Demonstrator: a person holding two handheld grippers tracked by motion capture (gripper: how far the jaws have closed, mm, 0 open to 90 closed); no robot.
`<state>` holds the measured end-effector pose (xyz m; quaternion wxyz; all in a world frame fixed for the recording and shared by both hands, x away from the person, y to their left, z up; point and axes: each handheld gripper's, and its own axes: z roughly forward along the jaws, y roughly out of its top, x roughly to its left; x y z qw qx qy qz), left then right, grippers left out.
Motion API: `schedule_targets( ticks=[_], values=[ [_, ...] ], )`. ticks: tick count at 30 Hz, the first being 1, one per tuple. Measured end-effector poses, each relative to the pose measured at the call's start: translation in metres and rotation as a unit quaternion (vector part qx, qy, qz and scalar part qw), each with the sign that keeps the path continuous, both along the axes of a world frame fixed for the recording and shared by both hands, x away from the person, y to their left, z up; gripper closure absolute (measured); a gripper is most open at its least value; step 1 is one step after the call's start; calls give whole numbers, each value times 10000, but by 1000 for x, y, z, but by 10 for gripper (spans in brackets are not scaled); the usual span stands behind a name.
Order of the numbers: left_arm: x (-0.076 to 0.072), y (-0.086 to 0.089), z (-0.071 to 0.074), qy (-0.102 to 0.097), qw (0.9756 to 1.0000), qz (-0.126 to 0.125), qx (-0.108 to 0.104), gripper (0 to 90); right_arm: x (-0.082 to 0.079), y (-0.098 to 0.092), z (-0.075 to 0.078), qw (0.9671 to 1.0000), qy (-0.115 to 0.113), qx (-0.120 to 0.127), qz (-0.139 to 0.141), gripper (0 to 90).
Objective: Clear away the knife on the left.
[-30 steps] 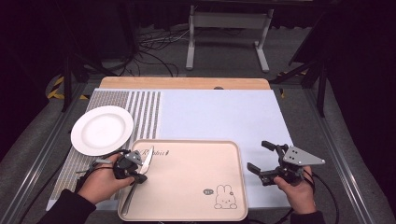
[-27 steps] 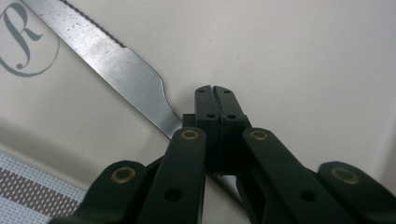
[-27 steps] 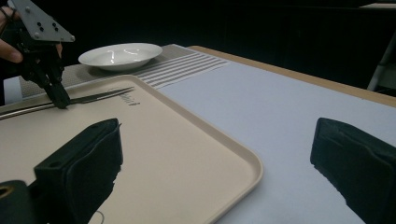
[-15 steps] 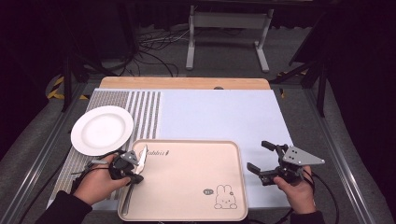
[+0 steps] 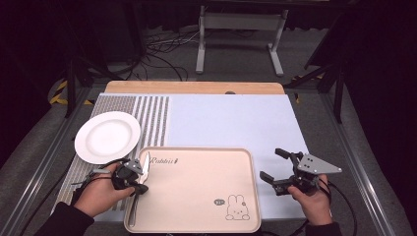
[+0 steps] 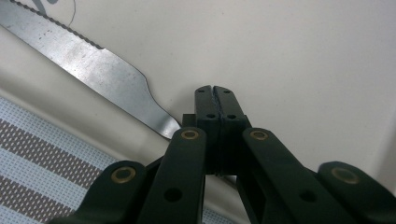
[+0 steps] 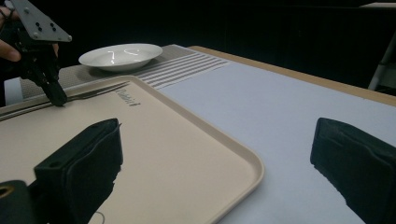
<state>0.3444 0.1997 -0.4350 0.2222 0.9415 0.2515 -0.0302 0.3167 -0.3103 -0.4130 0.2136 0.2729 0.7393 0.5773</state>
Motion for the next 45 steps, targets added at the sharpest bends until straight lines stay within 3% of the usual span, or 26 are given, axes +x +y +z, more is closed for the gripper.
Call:
schedule_targets(
  ticks=[5, 7, 12, 13, 14, 18, 20, 21, 24, 28, 29, 30, 31, 33, 34, 35, 36, 37, 39, 40, 41, 43, 44, 45],
  values=[
    [-1, 0, 1, -10, 10000, 2, -65, 875, 0, 0, 0, 10000, -1, -4, 2, 28],
    [-2, -2, 5, -89, 9997, -8, -220, 828, 0, 1, 0, 10000, -1, -12, -1, 28],
    [-3, -3, 13, -240, 9989, 80, -385, 557, 0, 1, 0, 10000, -5, -22, 5, 29],
    [-3, -3, 15, -320, 9985, 109, -433, 492, -1, 0, 0, 10000, -4, -11, 3, 29],
    [-3, -4, 17, -411, 9980, 104, -461, 492, -1, 0, 0, 10000, -4, -11, 3, 29],
    [-4, -4, 26, -824, 9942, 243, -641, 212, -1, 1, 0, 10000, -6, -24, 11, 28],
    [-4, -3, 27, -913, 9932, 263, -670, 147, 0, 1, 0, 10000, 2, -27, 18, 29],
    [-5, -2, 29, -1012, 9915, 288, -765, 126, 0, 1, 0, 10000, 12, -23, 14, 28],
    [-6, 1, 31, -1112, 9894, 304, -882, 109, 0, 1, -1, 10000, 10, -22, 13, 28],
    [-7, 8, 32, -1412, 9825, 359, -1159, 76, 0, 1, -1, 10000, 13, -29, 2, 28],
    [-7, 11, 31, -1512, 9793, 361, -1298, 70, 0, 2, -1, 10000, 15, -35, 9, 28],
    [-7, 11, 31, -1512, 9793, 361, -1298, 72, 0, 2, -1, 10000, 14, -31, 16, 28],
    [-7, 13, 31, -1544, 9773, 373, -1402, 71, 0, 2, -1, 10000, 13, -29, 24, 28],
    [-8, 17, 30, -1654, 9723, 410, -1601, 71, 0, 2, -1, 10000, 15, -28, 26, 28],
    [-8, 20, 30, -1751, 9687, 421, -1706, 73, 0, 1, -1, 10000, 14, -27, 7, 27],
    [-10, 24, 31, -1862, 9637, 433, -1864, 73, 0, 1, -1, 10000, 12, -28, 2, 26],
    [-10, 24, 31, -1862, 9637, 433, -1864, 74, 0, 1, -1, 10000, 12, -24, -3, 27],
    [-12, 29, 31, -2000, 9592, 426, -1954, 76, 0, 1, -2, 10000, 20, -27, 2, 26],
    [-13, 35, 30, -2125, 9535, 458, -2089, 77, 1, 1, -3, 10000, 35, -13, 12, 24],
    [-14, 38, 29, -2155, 9493, 511, -2233, 77, 1, 1, -3, 10000, 34, -19, 8, 24],
    [-14, 38, 29, -2155, 9493, 511, -2233, 77, 1, 1, -4, 10000, 34, -24, 8, 24],
    [-16, 45, 25, -2234, 9404, 581, -2499, 77, 1, 2, -4, 10000, 42, -34, 19, 24],
    [-16, 45, 25, -2234, 9404, 581, -2499, 77, 1, 2, -5, 10000, 38, -23, 23, 24],
    [-17, 48, 23, -2271, 9374, 616, -2568, 77, 1, 1, -5, 10000, 36, -18, 14, 24]
  ],
)
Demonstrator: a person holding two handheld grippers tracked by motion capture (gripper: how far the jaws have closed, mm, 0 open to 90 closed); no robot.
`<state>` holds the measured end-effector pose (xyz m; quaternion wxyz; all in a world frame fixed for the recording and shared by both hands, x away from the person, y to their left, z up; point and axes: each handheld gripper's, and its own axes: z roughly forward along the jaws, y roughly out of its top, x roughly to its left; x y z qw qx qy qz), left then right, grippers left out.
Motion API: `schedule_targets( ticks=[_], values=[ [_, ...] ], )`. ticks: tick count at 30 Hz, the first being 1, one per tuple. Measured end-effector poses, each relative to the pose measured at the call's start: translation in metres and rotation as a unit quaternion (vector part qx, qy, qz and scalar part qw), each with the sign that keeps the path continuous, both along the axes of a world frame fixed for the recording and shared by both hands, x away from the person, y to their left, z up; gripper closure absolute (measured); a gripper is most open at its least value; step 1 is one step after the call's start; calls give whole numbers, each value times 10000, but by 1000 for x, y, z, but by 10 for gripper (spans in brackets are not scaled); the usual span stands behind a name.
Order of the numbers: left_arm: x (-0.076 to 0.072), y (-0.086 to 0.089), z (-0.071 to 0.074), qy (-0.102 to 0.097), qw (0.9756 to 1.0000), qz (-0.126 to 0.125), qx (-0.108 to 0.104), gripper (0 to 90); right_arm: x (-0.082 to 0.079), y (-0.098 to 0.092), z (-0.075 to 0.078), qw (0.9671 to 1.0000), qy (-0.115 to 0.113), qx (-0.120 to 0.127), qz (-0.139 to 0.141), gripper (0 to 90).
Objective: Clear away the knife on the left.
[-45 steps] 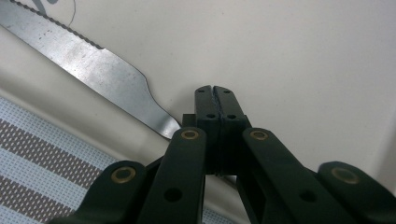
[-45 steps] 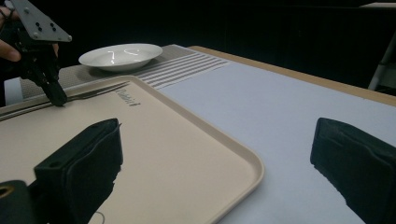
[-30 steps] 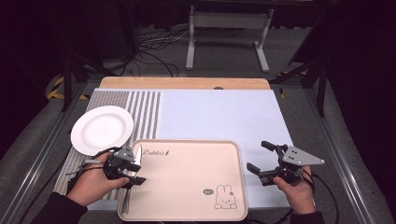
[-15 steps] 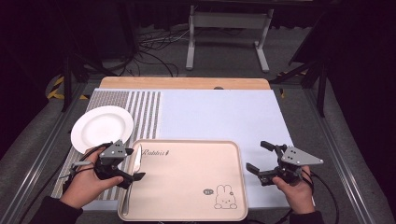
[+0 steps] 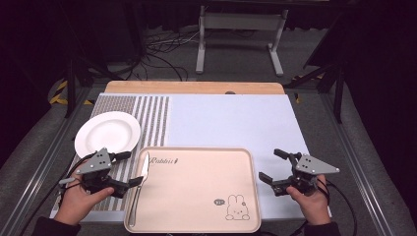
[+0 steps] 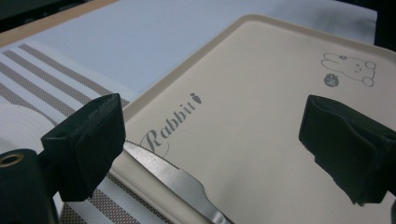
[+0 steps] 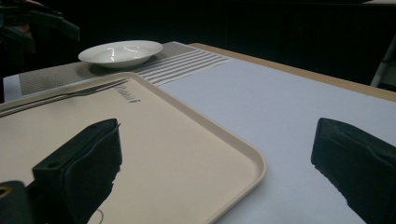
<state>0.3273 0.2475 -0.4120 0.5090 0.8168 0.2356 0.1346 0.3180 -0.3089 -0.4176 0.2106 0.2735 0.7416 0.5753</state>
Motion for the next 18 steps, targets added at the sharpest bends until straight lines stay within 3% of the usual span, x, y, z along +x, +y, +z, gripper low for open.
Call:
schedule_targets(
  ticks=[4, 9, 15, 18],
  values=[
    [-3, 14, -8, -179, 9991, 49, -371, 72, 1, -1, -1, 10000, -1, 30, -13, 22],
    [-6, 25, -15, -391, 9972, 178, -610, 69, 2, -2, -5, 9999, 35, 99, -44, 21],
    [-13, 40, -17, -460, 9964, 214, -679, 72, 4, -4, -12, 9998, 127, 132, -114, 20],
    [-15, 44, -21, -443, 9973, 224, -545, 78, 5, -5, -14, 9997, 147, 143, -132, 20]
  ],
)
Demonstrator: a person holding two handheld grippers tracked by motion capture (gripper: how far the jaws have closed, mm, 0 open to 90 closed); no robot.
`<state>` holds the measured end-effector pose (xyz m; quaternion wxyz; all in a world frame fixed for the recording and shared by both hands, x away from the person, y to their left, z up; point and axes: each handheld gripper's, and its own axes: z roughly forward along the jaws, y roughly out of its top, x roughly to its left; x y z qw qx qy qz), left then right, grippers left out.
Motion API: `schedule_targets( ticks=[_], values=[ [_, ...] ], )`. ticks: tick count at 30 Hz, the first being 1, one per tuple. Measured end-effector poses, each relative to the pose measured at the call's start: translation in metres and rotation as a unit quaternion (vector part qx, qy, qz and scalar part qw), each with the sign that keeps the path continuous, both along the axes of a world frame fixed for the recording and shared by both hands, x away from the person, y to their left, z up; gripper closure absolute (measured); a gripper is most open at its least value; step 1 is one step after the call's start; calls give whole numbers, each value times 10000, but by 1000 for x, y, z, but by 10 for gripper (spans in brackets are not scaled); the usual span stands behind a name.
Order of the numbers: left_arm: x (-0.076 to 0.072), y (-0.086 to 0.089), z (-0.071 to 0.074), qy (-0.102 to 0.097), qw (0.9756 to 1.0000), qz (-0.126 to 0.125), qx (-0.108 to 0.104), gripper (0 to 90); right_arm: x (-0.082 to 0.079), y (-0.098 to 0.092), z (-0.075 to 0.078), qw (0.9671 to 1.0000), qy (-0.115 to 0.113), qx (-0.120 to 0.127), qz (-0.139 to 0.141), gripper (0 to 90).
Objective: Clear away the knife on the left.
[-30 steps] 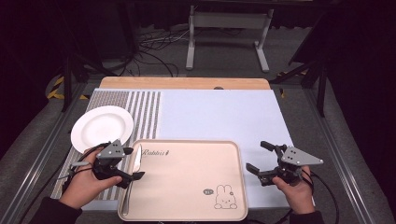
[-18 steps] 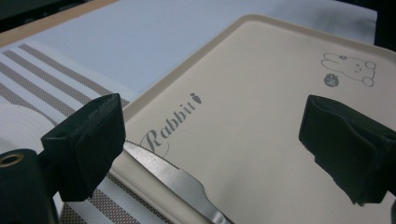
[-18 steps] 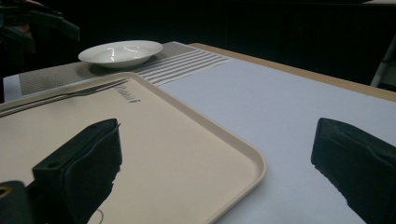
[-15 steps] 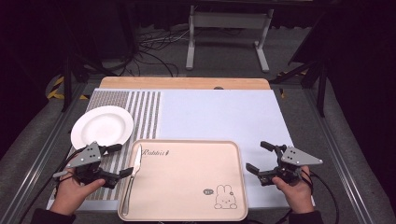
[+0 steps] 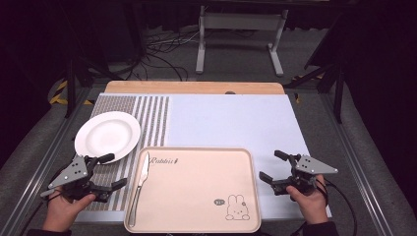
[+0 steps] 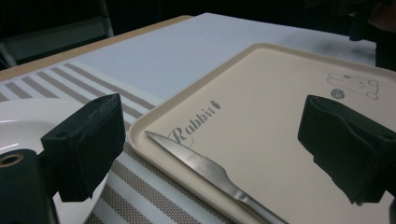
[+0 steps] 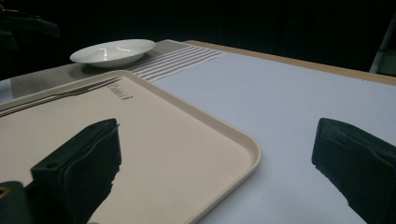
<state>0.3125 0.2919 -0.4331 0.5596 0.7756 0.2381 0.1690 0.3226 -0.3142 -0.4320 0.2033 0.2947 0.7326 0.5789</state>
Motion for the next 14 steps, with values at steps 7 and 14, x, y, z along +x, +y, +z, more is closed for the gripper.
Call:
schedule_targets(
  ticks=[7, 14],
  values=[
    [0, 12, -11, 193, 9993, 16, -325, 74, 1, -1, -3, 10000, 36, 34, -46, 20],
    [0, 11, -10, 185, 9991, 100, -359, 75, 1, -1, -2, 10000, 27, 54, -54, 20]
  ],
)
